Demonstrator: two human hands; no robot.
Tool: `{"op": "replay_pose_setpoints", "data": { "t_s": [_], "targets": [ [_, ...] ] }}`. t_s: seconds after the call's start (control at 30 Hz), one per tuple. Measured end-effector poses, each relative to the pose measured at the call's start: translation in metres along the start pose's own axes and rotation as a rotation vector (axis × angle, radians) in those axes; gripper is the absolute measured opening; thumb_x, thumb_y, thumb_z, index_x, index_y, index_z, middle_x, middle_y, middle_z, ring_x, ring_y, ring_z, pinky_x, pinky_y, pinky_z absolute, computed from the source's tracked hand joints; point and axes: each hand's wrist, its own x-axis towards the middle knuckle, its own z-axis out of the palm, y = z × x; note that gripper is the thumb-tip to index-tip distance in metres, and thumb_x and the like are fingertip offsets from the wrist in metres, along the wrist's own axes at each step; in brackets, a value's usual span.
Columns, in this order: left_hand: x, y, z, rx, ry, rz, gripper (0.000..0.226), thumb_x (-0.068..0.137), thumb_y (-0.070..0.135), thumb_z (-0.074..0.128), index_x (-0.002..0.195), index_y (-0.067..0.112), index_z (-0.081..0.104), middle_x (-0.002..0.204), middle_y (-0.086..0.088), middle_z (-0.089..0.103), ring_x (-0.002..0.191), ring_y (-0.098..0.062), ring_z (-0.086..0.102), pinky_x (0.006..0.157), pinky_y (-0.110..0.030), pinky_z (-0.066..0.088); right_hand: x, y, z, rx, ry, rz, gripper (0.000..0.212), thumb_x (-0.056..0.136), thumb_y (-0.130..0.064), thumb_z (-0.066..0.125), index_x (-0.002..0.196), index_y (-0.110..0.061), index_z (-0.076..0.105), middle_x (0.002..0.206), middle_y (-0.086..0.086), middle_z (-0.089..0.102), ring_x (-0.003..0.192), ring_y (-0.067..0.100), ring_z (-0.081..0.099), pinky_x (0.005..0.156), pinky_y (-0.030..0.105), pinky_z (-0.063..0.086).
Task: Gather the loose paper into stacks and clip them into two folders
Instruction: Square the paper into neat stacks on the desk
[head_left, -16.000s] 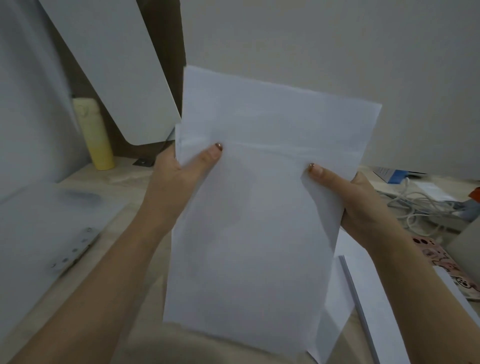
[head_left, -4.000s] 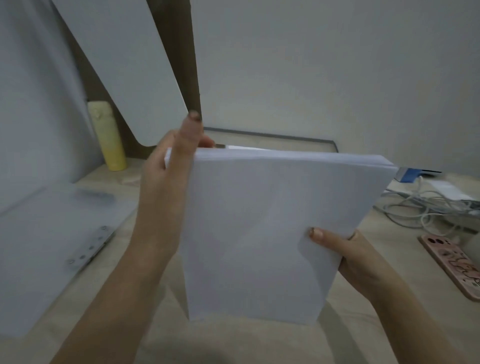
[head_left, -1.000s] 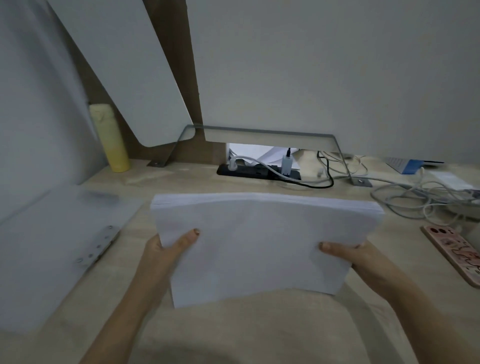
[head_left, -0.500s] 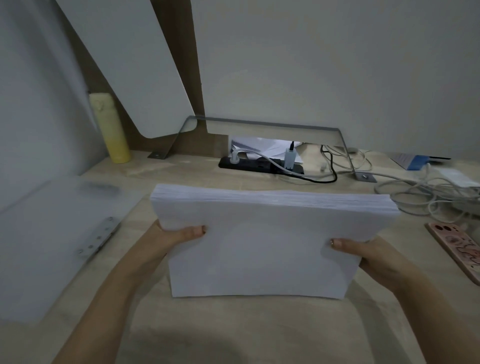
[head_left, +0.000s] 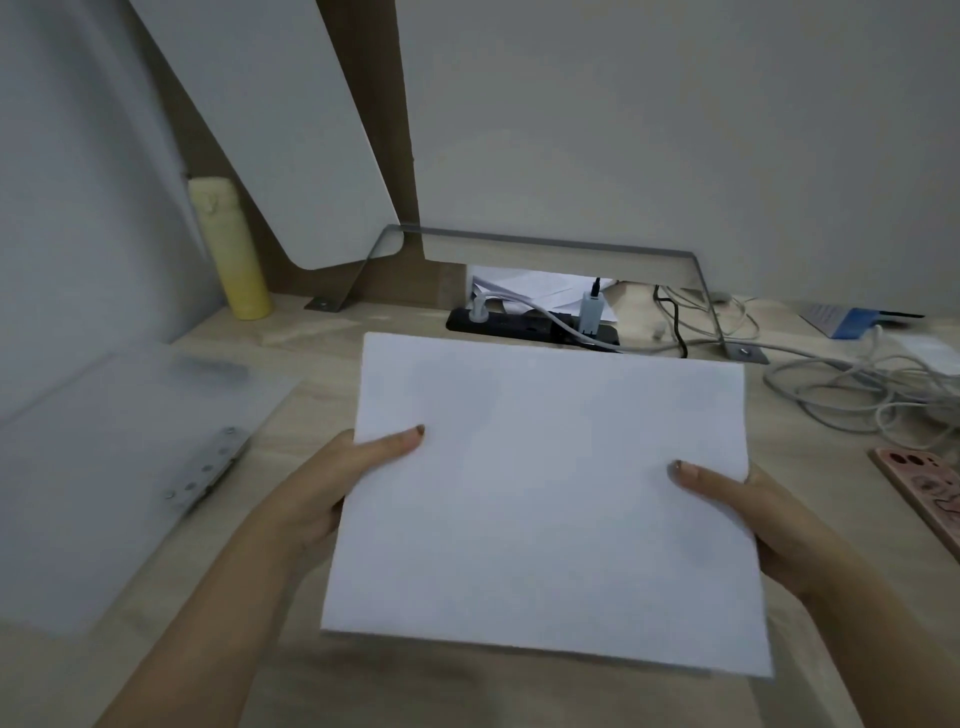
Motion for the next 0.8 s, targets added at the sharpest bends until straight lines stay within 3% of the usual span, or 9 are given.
{"op": "replay_pose_setpoints", "data": {
  "t_s": [0.1,0.17,0.23,0.3,0.4,0.53,0.6,0.73,0.8],
  "targets": [
    [0.000,0.004,0.005,-0.084,-0.002,-0.201,0.035,0.080,0.035,0.063,0.101,0.009,0.072,0.096,-0.010,0.074,0.080,-0.026,0.071,0.079,-0.037,0.055,0.000,0.005,0.000,0.120,0.026,0.131,0.073,0.045,-0.030,0.087,0.111,-0.014,0.062,0.094,0.016,0.074,0.078,0.036,0.071,0.060,0.042,0.058],
    [-0.004,0.002,0.006,-0.233,0.015,-0.249,0.036,0.085,0.042,0.055,0.085,0.011,0.074,0.073,-0.008,0.073,0.060,-0.023,0.068,0.064,-0.031,0.055,-0.001,0.011,0.001,0.212,0.041,0.207,0.083,0.034,-0.026,0.091,0.110,-0.010,0.063,0.093,0.019,0.073,0.075,0.037,0.071,0.058,0.042,0.057],
    [-0.002,-0.003,0.001,-0.396,0.070,-0.218,0.056,0.082,0.062,0.049,0.078,0.012,0.073,0.062,-0.006,0.069,0.052,-0.022,0.065,0.053,-0.028,0.053,-0.004,0.017,0.006,0.293,0.058,0.253,0.088,0.026,-0.026,0.093,0.107,-0.007,0.064,0.092,0.020,0.073,0.072,0.038,0.071,0.056,0.042,0.057],
    [0.000,-0.011,-0.002,-0.592,0.144,-0.161,0.074,0.077,0.072,0.043,0.091,0.006,0.072,0.081,-0.014,0.074,0.067,-0.031,0.072,0.058,-0.039,0.059,-0.007,0.021,0.014,0.349,0.084,0.257,0.069,0.041,-0.026,0.089,0.103,-0.006,0.065,0.083,0.019,0.074,0.065,0.035,0.071,0.051,0.039,0.056],
    [0.001,-0.019,0.004,-0.781,0.153,-0.029,0.080,0.074,0.072,0.043,0.112,0.004,0.060,0.111,-0.018,0.070,0.095,-0.034,0.069,0.073,-0.051,0.057,-0.007,0.030,0.025,0.406,0.187,0.191,0.029,0.079,-0.022,0.063,0.103,-0.007,0.062,0.077,0.013,0.074,0.061,0.029,0.071,0.048,0.035,0.057],
    [0.006,-0.028,0.030,-0.382,0.234,0.036,0.058,0.089,0.057,0.040,0.122,0.012,0.058,0.095,-0.001,0.075,0.088,-0.017,0.071,0.073,-0.037,0.057,-0.003,0.046,0.047,0.435,0.272,0.026,0.031,0.087,-0.022,0.056,0.115,-0.011,0.060,0.105,0.011,0.072,0.091,0.029,0.070,0.078,0.043,0.057],
    [0.011,-0.036,0.048,-0.175,0.312,0.035,0.037,0.093,0.035,0.050,0.122,0.014,0.058,0.107,-0.003,0.072,0.098,-0.019,0.067,0.084,-0.038,0.054,-0.003,0.049,0.058,0.434,0.274,-0.029,0.032,0.089,-0.020,0.054,0.119,-0.014,0.058,0.114,0.009,0.069,0.103,0.030,0.066,0.089,0.046,0.052],
    [0.021,-0.040,0.060,-0.101,0.616,0.088,0.030,0.089,0.027,0.056,0.118,0.018,0.058,0.110,-0.001,0.068,0.100,-0.024,0.064,0.096,-0.046,0.048,-0.008,0.051,0.065,0.389,0.194,-0.051,0.034,0.084,-0.011,0.055,0.118,-0.015,0.058,0.114,0.005,0.070,0.104,0.026,0.066,0.086,0.043,0.053],
    [0.021,-0.031,0.059,-0.093,0.635,0.149,0.033,0.091,0.028,0.055,0.123,0.021,0.055,0.112,0.003,0.066,0.103,-0.021,0.063,0.096,-0.045,0.048,-0.011,0.046,0.056,0.366,0.179,-0.055,0.034,0.081,-0.009,0.056,0.114,-0.014,0.061,0.111,0.005,0.071,0.101,0.023,0.067,0.082,0.039,0.056]
  ]
}}
